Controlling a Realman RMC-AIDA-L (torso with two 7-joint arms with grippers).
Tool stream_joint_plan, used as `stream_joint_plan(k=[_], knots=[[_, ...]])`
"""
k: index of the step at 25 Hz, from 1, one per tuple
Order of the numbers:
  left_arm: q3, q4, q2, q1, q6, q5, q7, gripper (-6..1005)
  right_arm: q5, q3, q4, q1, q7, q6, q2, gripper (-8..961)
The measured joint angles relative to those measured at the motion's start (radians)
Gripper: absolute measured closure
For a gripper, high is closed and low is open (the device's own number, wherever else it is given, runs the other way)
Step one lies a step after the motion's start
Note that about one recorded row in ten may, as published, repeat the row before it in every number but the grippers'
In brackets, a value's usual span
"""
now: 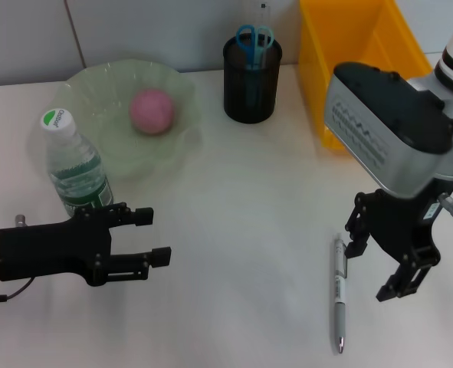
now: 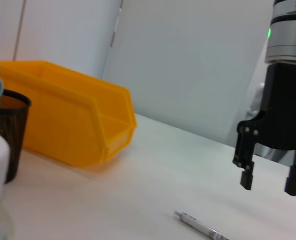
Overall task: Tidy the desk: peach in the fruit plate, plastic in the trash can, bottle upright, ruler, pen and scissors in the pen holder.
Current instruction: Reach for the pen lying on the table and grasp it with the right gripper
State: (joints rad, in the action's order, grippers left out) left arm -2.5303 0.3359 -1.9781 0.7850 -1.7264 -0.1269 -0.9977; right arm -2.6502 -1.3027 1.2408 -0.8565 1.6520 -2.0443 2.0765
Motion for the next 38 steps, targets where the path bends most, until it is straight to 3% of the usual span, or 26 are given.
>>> stream_joint_plan(k=[11, 15, 20, 27, 33, 38], knots=[[-0.048, 0.001, -0.002, -0.002, -0.022, 0.003, 0.035, 200, 0.003, -0.042, 0.003, 0.003, -0.236, 0.013, 0.003, 354], [-0.084, 0.042, -0.016, 0.014, -0.024, 0.003, 0.038, 200, 0.004, -0.075, -0.008, 0.005, -0.284, 0.031, 0.005, 357], [-0.118, 0.121, -0.051, 0.036, -0.028, 0.035, 0.026, 200, 0.002, -0.099, -0.008, 0.021, -0.350, 0.047, 0.005, 362], [-0.122, 0.143, -0.055, 0.020, -0.030, 0.078, 0.014, 357, -0.001, -0.124, -0.033, 0.024, -0.450, 0.098, 0.002, 367], [-0.129, 0.158, -0.060, 0.022, -0.041, 0.081, -0.003, 361, -0.007, -0.127, -0.068, 0.037, -0.556, 0.141, 0.003, 372], [-0.142, 0.206, -0.081, 0.042, -0.049, 0.087, -0.034, 362, -0.010, -0.132, -0.094, 0.046, -0.632, 0.174, 0.004, 376]])
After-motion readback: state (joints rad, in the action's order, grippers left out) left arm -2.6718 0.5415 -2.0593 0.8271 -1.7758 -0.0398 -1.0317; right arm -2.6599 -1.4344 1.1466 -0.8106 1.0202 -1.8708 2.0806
